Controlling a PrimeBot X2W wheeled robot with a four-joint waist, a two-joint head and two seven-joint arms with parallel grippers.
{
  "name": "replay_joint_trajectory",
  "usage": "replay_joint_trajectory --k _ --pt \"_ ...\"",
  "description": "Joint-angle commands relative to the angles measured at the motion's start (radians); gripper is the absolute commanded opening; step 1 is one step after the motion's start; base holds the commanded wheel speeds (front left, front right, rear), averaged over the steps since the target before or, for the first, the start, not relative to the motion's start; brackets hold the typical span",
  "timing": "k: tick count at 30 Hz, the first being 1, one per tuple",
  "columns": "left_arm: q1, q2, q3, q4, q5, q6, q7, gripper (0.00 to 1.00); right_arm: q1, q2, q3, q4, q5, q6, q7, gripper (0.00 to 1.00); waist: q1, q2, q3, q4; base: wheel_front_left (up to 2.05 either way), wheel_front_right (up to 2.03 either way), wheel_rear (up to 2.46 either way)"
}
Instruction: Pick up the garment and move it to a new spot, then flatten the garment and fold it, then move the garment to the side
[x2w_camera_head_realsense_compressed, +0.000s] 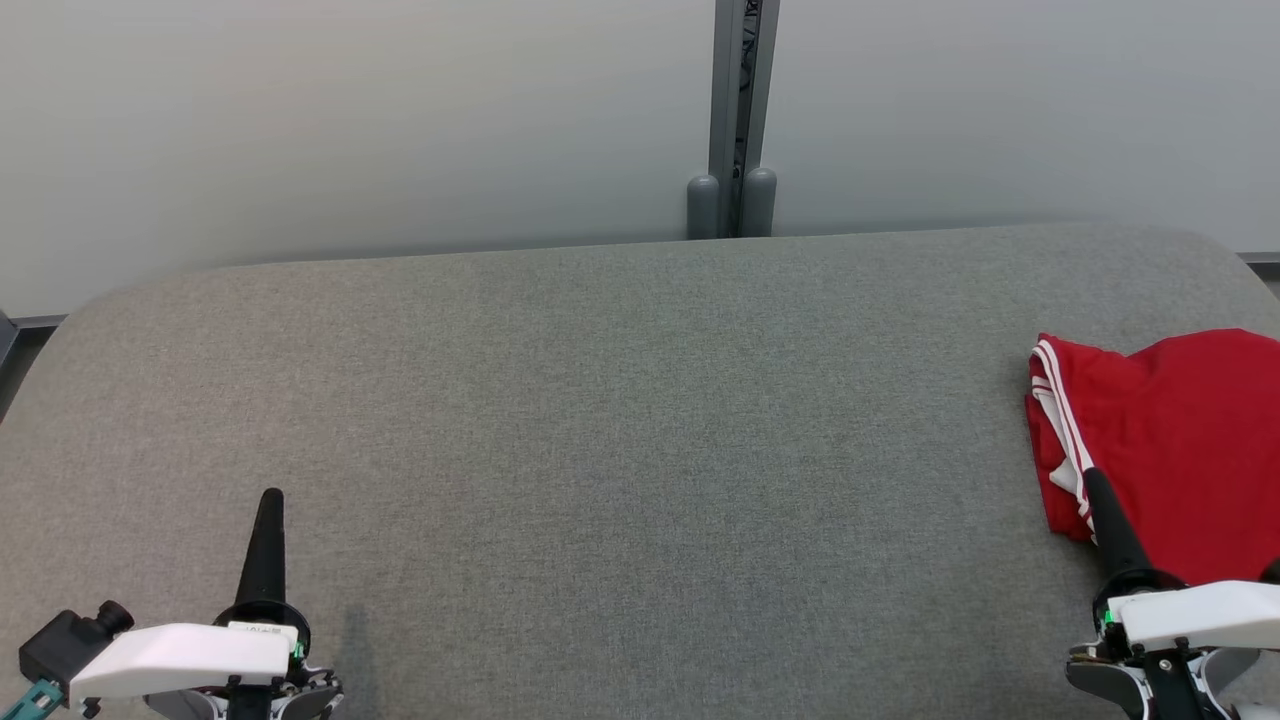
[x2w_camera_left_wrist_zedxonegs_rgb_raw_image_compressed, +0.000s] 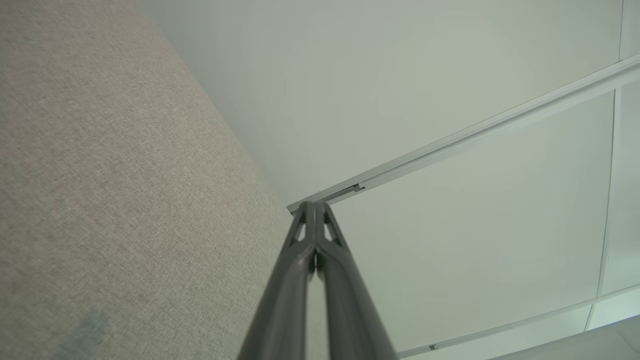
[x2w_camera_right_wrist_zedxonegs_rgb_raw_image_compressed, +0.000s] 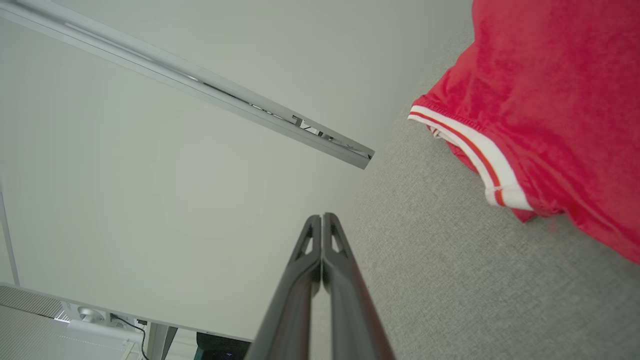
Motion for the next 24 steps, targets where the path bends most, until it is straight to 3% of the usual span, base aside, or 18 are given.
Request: replay_joint_trajectory --k 1,24 --pt "-0.028 0.007 0.006 -0.007 -0.025 -0.007 0.004 0.00 -0.017 -0.003 -0.007 -0.013 0.024 0.000 0.008 0.00 0.0000 0.0000 0.000 0.000 0.00 0.00 0.00" --pt "-0.049 0.008 0.015 0.001 -0.210 -0.016 0.054 0.00 -0.020 0.006 -0.032 -0.017 0.205 0.000 0.059 0.00 0.0000 0.0000 0.001 0.003 0.00 0.00 0.00"
